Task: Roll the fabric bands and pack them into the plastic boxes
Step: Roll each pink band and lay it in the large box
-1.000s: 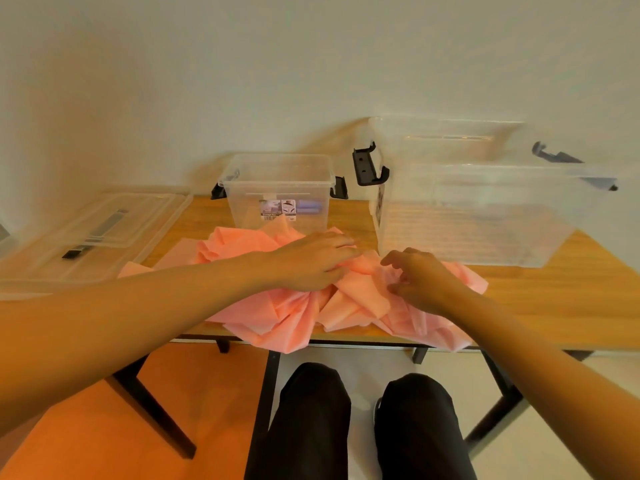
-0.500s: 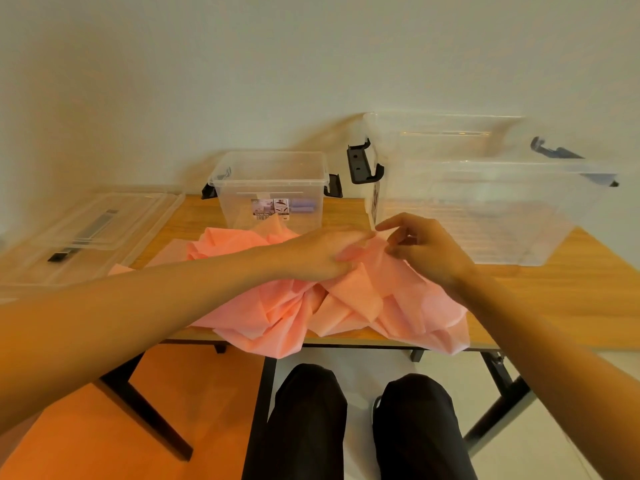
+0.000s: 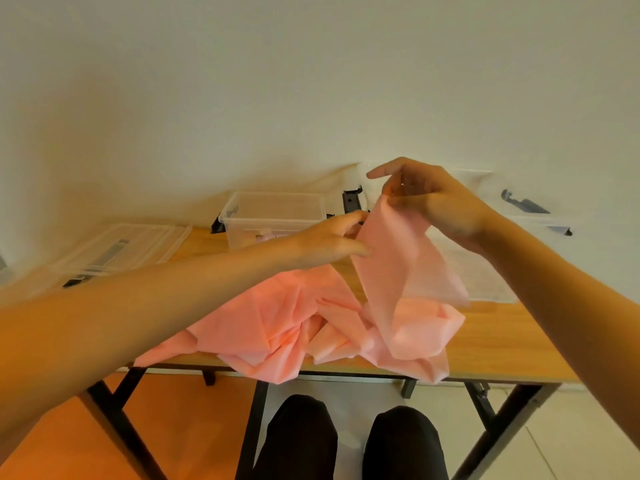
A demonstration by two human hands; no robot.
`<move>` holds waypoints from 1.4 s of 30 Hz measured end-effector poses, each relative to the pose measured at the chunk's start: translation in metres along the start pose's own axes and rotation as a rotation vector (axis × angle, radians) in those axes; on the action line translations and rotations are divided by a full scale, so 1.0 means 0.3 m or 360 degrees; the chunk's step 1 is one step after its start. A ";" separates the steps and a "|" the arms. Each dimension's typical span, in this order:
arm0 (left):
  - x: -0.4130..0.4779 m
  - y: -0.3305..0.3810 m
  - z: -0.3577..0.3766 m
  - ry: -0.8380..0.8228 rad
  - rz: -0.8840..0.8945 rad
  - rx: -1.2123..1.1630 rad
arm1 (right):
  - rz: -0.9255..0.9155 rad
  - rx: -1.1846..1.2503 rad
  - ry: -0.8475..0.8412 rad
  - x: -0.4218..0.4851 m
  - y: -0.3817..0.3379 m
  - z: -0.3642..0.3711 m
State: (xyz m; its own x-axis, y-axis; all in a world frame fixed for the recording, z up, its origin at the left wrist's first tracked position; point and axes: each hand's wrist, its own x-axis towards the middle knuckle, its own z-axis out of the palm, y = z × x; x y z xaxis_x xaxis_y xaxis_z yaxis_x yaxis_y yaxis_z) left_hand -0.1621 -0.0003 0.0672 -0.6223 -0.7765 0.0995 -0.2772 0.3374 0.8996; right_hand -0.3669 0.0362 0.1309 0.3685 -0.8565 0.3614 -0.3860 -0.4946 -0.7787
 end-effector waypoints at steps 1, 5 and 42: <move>-0.005 0.025 -0.007 0.0028 -0.0045 -0.0039 | -0.0020 0.0004 -0.0006 0.011 -0.024 -0.016; -0.018 0.116 -0.053 0.0111 -0.0171 0.0199 | -0.0112 -0.0060 -0.0018 0.051 -0.112 -0.078; 0.299 0.406 -0.181 0.0652 0.0320 -0.0847 | 0.0595 0.0115 0.0661 0.092 0.034 -0.232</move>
State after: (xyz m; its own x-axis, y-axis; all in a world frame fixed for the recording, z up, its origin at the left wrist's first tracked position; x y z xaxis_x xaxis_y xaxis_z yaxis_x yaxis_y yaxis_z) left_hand -0.2121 -0.0579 0.2088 -0.2690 -0.8996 0.3441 0.2758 0.2704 0.9224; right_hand -0.4196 -0.0029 0.1686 -0.1521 -0.9649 0.2142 -0.3622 -0.1472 -0.9204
